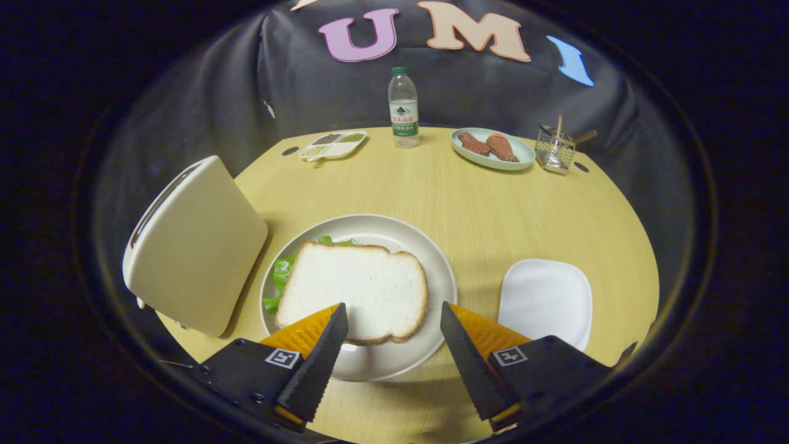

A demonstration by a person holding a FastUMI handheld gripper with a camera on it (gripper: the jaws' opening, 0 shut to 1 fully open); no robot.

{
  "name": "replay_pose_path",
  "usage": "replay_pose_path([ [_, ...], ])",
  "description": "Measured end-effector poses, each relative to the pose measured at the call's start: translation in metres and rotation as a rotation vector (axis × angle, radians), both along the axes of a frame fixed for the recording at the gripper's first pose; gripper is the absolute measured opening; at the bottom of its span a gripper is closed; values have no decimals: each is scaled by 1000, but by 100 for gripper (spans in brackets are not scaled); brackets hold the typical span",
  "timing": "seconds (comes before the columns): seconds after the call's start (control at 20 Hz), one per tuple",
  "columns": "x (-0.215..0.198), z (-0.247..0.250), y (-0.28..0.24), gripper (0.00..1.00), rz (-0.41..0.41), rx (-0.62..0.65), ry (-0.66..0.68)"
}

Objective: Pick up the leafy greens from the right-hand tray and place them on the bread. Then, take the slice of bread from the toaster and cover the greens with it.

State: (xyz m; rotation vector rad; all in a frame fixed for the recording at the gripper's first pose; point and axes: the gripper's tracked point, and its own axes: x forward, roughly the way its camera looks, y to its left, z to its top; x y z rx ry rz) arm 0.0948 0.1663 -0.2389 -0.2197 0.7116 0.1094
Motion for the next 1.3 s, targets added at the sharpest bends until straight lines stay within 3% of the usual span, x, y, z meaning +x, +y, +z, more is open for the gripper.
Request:
replay_pose_path([
  [0.2, 2, 17, 5, 97, 20, 24, -65],
  [0.6, 15, 131, 2, 97, 80, 92, -458],
  [0.9, -9, 194, -17, 97, 90, 120, -602],
  [1.3, -43, 265, -72, 97, 46, 140, -797],
])
